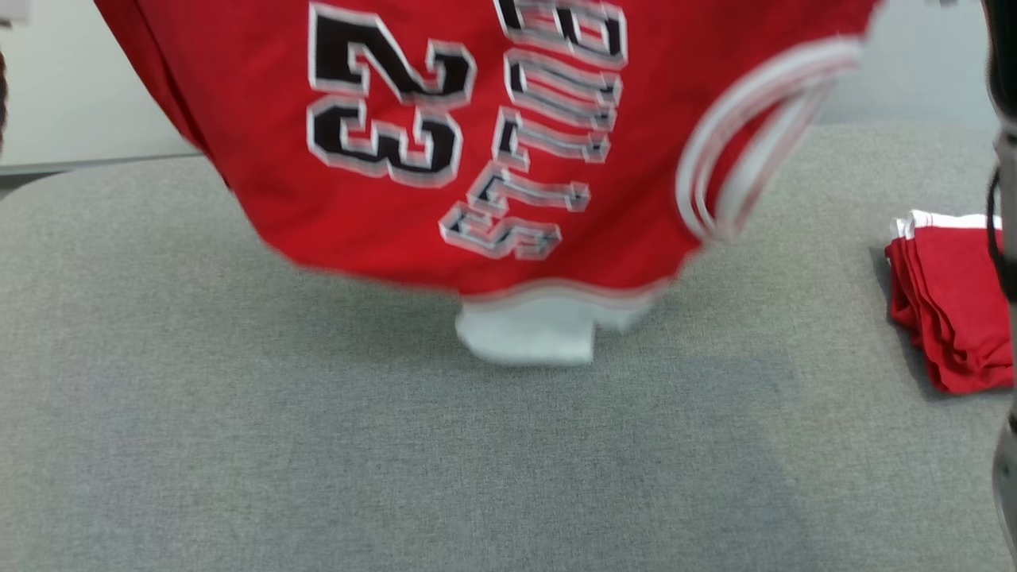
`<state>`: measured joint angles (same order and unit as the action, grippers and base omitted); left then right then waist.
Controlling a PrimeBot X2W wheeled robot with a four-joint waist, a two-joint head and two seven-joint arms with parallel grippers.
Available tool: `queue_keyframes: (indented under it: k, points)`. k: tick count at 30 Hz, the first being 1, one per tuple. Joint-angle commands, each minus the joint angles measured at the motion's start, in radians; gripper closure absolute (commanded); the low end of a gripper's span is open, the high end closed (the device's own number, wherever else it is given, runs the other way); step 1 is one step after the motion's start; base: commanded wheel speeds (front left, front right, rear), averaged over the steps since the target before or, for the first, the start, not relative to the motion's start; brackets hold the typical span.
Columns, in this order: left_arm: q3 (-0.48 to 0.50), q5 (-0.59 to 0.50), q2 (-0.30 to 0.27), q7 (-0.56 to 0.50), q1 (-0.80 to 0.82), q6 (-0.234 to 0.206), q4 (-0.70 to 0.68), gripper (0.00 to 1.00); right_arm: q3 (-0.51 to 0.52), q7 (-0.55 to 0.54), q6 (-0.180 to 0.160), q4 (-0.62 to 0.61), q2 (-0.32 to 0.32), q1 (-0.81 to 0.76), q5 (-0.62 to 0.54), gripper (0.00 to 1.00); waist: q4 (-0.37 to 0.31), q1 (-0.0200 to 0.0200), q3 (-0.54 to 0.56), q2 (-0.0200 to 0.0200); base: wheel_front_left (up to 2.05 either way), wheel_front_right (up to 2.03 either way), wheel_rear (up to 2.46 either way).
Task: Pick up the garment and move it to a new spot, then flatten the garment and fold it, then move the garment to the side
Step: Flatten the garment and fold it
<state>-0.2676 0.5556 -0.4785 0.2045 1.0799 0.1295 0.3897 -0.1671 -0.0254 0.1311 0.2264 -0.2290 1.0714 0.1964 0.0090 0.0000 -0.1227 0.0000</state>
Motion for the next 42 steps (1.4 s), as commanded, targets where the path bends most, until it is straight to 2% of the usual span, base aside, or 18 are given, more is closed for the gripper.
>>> queue_keyframes:
  k: [1, 7, 11, 17, 21, 27, 29, 30, 32, 36, 42]
  points:
    - [-0.012, 0.015, 0.003, 0.019, 0.056, 0.001, 0.057, 1.00, -0.012, 0.035, -0.001, 0.067, 0.015, 0.068, 0.010, 1.00, -0.005, 0.0000, -0.022, 0.0000, 0.00, 0.00, 0.00]
    - [-0.071, 0.052, 0.011, 0.051, 0.174, 0.001, 0.232, 1.00, -0.023, 0.136, -0.001, 0.326, 0.076, 0.253, 0.002, 1.00, -0.004, 0.0000, -0.042, 0.0000, 0.00, 0.00, 0.00]
    - [-0.143, 0.113, 0.020, 0.056, 0.181, 0.002, 0.356, 1.00, -0.054, 0.187, -0.001, 0.511, 0.118, 0.317, -0.002, 1.00, -0.004, 0.0000, -0.064, 0.0000, 0.00, 0.00, 0.00]
    - [-0.216, 0.258, 0.049, 0.039, 0.083, 0.002, 0.524, 1.00, -0.081, 0.245, -0.001, 0.727, 0.168, 0.264, 0.044, 1.00, -0.014, 0.0000, -0.104, 0.0000, 0.00, 0.00, 0.00]
    - [-0.241, 0.358, 0.081, 0.032, 0.000, 0.002, 0.588, 1.00, -0.129, 0.276, -0.001, 0.796, 0.176, 0.178, 0.110, 1.00, -0.020, 0.0000, -0.143, 0.0000, 0.00, 0.00, 0.00]
    - [-0.235, 0.508, 0.134, 0.030, -0.154, 0.002, 0.629, 1.00, -0.243, 0.291, -0.001, 0.759, 0.176, -0.038, 0.259, 1.00, -0.009, 0.0000, -0.171, 0.0000, 0.00, 0.00, 0.00]
    - [-0.236, 0.544, 0.146, 0.039, -0.206, 0.002, 0.617, 1.00, -0.243, 0.291, -0.001, 0.708, 0.177, -0.120, 0.277, 1.00, -0.006, 0.0000, -0.173, 0.0000, 0.00, 0.00, 0.00]
    - [-0.236, 0.557, 0.145, 0.050, -0.262, 0.002, 0.595, 1.00, -0.225, 0.291, -0.001, 0.648, 0.176, -0.222, 0.271, 1.00, -0.002, 0.0000, -0.164, 0.0000, 0.00, 0.00, 0.00]
    - [-0.231, 0.574, 0.144, 0.057, -0.326, 0.002, 0.571, 1.00, -0.200, 0.291, -0.001, 0.580, 0.176, -0.327, 0.259, 1.00, 0.001, 0.0000, -0.149, 0.0000, 0.00, 0.00, 0.00]
    - [-0.206, 0.549, 0.108, 0.061, -0.475, 0.002, 0.510, 1.00, -0.180, 0.291, 0.000, 0.427, 0.177, -0.550, 0.232, 1.00, -0.014, 0.0000, -0.094, 0.0000, 0.00, 0.00, 0.00]
    - [-0.127, 0.429, 0.063, 0.061, -0.723, 0.002, 0.377, 1.00, -0.139, 0.291, 0.000, 0.199, 0.177, -0.872, 0.189, 1.00, -0.043, 0.0000, -0.003, 0.0000, 0.00, 0.00, 0.00]
